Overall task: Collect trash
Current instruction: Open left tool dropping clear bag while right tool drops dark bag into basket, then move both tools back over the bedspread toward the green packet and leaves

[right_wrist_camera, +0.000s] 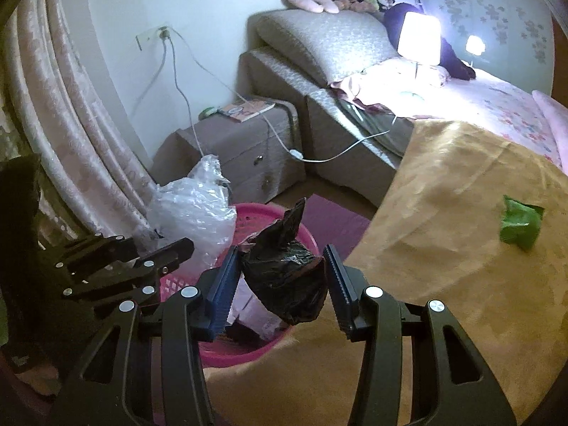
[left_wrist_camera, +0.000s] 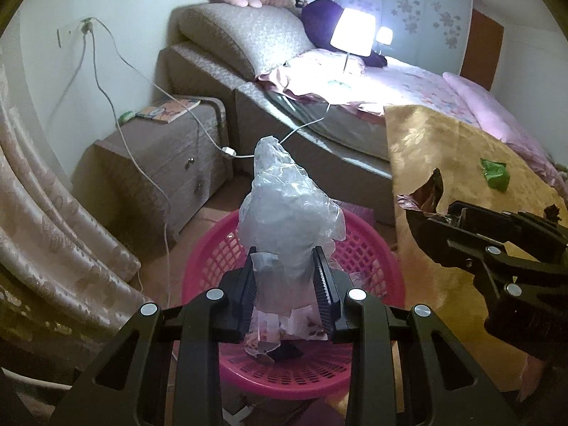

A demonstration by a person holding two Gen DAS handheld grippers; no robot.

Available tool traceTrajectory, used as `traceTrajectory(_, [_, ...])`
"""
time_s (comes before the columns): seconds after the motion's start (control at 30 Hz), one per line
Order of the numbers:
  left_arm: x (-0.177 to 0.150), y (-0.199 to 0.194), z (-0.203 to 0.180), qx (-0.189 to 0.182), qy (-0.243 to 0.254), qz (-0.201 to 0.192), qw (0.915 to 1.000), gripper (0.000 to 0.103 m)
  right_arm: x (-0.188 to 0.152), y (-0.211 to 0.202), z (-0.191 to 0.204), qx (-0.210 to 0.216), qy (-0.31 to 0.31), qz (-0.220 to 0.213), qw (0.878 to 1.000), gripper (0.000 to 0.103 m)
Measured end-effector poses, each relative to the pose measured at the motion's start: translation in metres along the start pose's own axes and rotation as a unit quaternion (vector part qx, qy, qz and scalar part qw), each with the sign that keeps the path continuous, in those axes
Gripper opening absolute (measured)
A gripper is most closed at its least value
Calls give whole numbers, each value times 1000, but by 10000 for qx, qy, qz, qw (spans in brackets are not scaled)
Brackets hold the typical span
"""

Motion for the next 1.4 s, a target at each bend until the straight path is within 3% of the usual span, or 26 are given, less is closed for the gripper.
traceTrajectory(0.23, [-4, 13, 8, 32, -30, 219, 9998, 29, 2, 18, 6, 107, -42, 178, 9998, 46])
traceTrajectory(0.4, [-6, 19, 13, 87, -103, 337, 9993, 38, 4, 24, 7, 191, -23, 246, 9995, 46])
traceTrajectory(0.57, [-5, 19, 16, 161, -149, 325, 9992, 52, 4, 30, 6, 274, 90, 352, 9990, 53])
traceTrajectory(0.9, [-1, 17, 22, 257, -260, 296, 9989, 61, 0, 23, 3, 235, 182, 279, 9992, 63])
traceTrajectory(1.17, [0, 11, 19, 267, -286, 208, 9990, 62, -8, -3, -17, 65, 398, 42, 9992, 63])
traceTrajectory(1.4, [3, -7, -3, 107, -94, -53, 9999, 69, -33, -33, -50, -412, 582, -131, 9974, 66])
Point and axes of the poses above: each gripper's, at about its wrist camera, not at the fingertips, and y roughly the way its jaws point, z to its left, x to its top, the point moved 3 cm from there along y, roughly the way its jaws point, and after that the axes turned 3 degrees about -y, right-handed, at the moved point
